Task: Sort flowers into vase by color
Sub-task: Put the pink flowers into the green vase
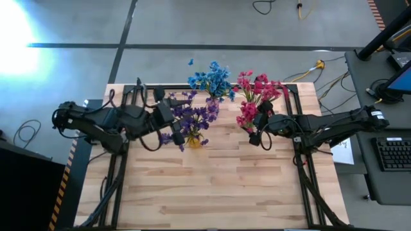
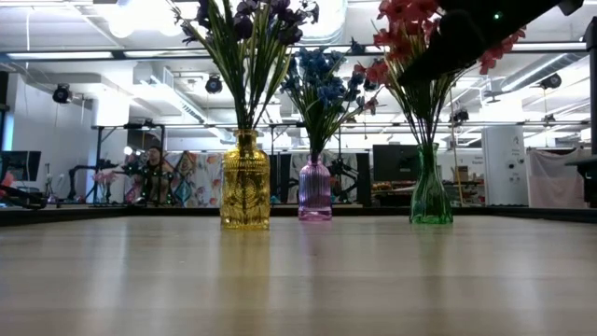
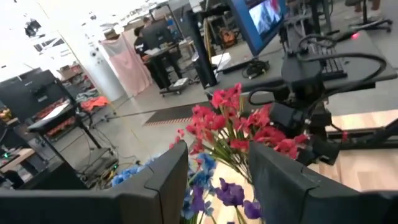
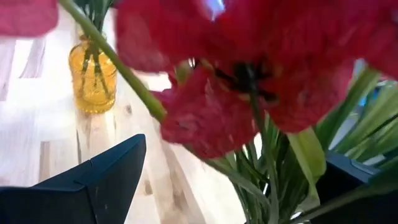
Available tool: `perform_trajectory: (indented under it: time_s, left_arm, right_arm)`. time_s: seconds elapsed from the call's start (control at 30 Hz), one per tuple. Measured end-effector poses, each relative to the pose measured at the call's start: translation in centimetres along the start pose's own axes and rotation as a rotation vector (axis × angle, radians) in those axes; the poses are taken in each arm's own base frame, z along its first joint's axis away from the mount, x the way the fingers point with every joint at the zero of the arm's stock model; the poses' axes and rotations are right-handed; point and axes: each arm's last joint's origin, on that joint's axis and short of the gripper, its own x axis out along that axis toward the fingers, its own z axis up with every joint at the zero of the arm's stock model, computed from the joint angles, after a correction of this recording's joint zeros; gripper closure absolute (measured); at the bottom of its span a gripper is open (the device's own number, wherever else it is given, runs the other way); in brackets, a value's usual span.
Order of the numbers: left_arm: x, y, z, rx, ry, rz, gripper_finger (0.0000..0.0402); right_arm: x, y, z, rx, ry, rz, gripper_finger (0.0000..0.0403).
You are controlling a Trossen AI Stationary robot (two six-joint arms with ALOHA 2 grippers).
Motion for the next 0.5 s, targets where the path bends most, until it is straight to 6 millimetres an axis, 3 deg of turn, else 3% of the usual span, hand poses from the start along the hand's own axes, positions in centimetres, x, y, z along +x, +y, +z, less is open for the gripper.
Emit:
perform_trajectory:
  time_s: [0.27, 0.5]
  left_arm:
    - [-0.2, 0.2, 0.1, 0.01, -0.006, 0.001, 0.0247]
    - [0.0, 1.2, 1.3, 0.055, -0.11, -0.222, 0.0247]
  right_arm:
    - [0.0, -0.1, 0.1, -0.11, -0.003, -0.043, 0.0044]
    - [0.0, -0.1, 0.1, -0.086, -0.003, -0.039, 0.0044]
